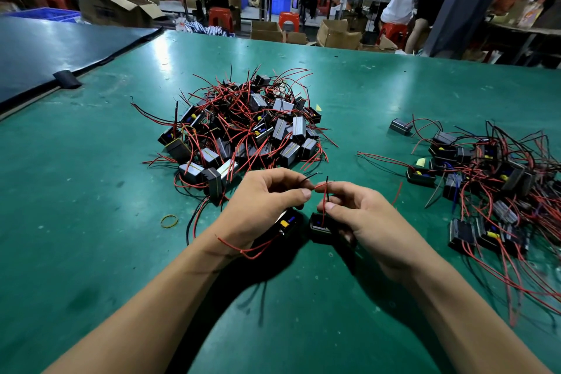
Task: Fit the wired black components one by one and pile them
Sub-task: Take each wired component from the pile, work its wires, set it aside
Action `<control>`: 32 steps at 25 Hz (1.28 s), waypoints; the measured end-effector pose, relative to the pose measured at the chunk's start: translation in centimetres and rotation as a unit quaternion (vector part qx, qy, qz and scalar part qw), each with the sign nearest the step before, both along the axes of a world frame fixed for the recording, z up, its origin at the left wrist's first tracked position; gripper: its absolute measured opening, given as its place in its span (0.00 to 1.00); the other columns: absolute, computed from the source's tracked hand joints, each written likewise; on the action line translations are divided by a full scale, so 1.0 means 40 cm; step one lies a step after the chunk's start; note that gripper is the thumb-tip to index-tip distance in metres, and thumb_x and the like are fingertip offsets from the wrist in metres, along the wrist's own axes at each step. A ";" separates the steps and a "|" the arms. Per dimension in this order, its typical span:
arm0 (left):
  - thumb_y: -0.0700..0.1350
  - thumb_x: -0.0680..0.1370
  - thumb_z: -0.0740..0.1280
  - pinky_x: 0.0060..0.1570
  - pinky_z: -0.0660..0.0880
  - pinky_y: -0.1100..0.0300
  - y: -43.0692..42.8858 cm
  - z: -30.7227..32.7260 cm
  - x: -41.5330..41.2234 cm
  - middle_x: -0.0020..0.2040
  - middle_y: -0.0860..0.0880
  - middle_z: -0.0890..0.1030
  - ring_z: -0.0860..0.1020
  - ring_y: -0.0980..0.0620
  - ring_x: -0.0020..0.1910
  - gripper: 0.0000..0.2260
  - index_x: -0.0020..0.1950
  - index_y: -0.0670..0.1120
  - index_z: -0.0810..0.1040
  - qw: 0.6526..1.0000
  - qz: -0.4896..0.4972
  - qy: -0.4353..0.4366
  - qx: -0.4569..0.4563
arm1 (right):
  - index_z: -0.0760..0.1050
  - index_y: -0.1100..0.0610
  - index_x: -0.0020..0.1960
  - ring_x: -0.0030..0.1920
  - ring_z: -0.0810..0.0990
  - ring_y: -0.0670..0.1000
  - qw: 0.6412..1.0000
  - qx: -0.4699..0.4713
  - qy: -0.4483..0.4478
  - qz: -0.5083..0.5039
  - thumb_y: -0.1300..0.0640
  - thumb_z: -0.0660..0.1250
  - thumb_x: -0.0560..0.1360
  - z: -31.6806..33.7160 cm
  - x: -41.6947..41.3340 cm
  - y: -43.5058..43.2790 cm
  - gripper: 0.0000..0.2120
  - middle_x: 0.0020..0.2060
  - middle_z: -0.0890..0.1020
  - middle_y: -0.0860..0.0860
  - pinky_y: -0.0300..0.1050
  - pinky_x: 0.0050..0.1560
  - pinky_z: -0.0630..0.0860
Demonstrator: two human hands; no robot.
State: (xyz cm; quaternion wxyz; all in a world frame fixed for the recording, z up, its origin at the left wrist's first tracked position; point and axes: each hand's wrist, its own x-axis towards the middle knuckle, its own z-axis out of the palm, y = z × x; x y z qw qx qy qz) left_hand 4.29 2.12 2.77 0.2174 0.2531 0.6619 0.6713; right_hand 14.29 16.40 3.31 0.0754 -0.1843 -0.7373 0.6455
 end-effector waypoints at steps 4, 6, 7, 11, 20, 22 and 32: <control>0.35 0.75 0.71 0.43 0.78 0.62 -0.005 0.001 0.000 0.39 0.42 0.83 0.79 0.52 0.36 0.03 0.46 0.41 0.83 0.998 0.050 0.025 -0.028 | 0.78 0.59 0.56 0.22 0.68 0.44 0.998 -0.030 0.027 -0.053 0.65 0.65 0.80 -0.007 -0.001 -0.001 0.07 0.29 0.75 0.48 0.33 0.23 0.65; 0.36 0.75 0.72 0.43 0.78 0.63 -0.007 0.001 0.001 0.41 0.39 0.83 0.79 0.52 0.36 0.03 0.47 0.41 0.83 0.995 0.076 0.040 -0.041 | 0.77 0.60 0.55 0.23 0.72 0.45 0.995 -0.046 0.042 -0.081 0.65 0.66 0.80 -0.003 0.002 -0.005 0.05 0.34 0.77 0.52 0.36 0.22 0.67; 0.36 0.75 0.72 0.42 0.78 0.63 -0.008 0.001 0.002 0.42 0.38 0.84 0.78 0.52 0.37 0.03 0.47 0.41 0.83 0.995 0.084 0.044 -0.043 | 0.77 0.61 0.54 0.23 0.74 0.47 0.994 -0.051 0.052 -0.087 0.65 0.66 0.79 0.001 0.004 -0.007 0.05 0.38 0.77 0.56 0.38 0.21 0.68; 0.39 0.74 0.73 0.44 0.79 0.59 -0.009 0.006 0.007 0.41 0.44 0.84 0.79 0.54 0.38 0.03 0.47 0.44 0.84 0.988 0.102 0.094 -0.063 | 0.79 0.60 0.51 0.27 0.79 0.51 0.994 0.040 0.075 -0.063 0.64 0.70 0.77 0.016 0.019 -0.011 0.03 0.41 0.83 0.59 0.45 0.25 0.77; 0.40 0.75 0.73 0.40 0.77 0.56 -0.008 0.012 0.015 0.39 0.48 0.85 0.78 0.57 0.35 0.05 0.45 0.50 0.85 0.983 0.068 0.166 -0.039 | 0.82 0.53 0.48 0.32 0.85 0.53 0.988 0.118 0.083 -0.045 0.62 0.72 0.76 0.015 0.025 -0.035 0.04 0.38 0.86 0.51 0.55 0.34 0.83; 0.39 0.75 0.72 0.44 0.78 0.49 -0.003 0.010 0.017 0.40 0.47 0.85 0.81 0.48 0.39 0.05 0.46 0.49 0.86 0.984 0.070 0.158 -0.031 | 0.82 0.53 0.47 0.32 0.85 0.52 0.987 0.121 0.086 -0.057 0.61 0.72 0.76 0.010 0.023 -0.036 0.04 0.36 0.86 0.50 0.50 0.33 0.82; 0.39 0.74 0.73 0.35 0.70 0.71 0.008 0.003 0.022 0.34 0.54 0.83 0.75 0.65 0.30 0.03 0.45 0.44 0.86 0.984 0.072 0.163 -0.015 | 0.84 0.53 0.44 0.28 0.79 0.45 0.986 0.118 0.097 -0.069 0.60 0.72 0.76 -0.002 0.015 -0.035 0.04 0.32 0.84 0.49 0.38 0.28 0.75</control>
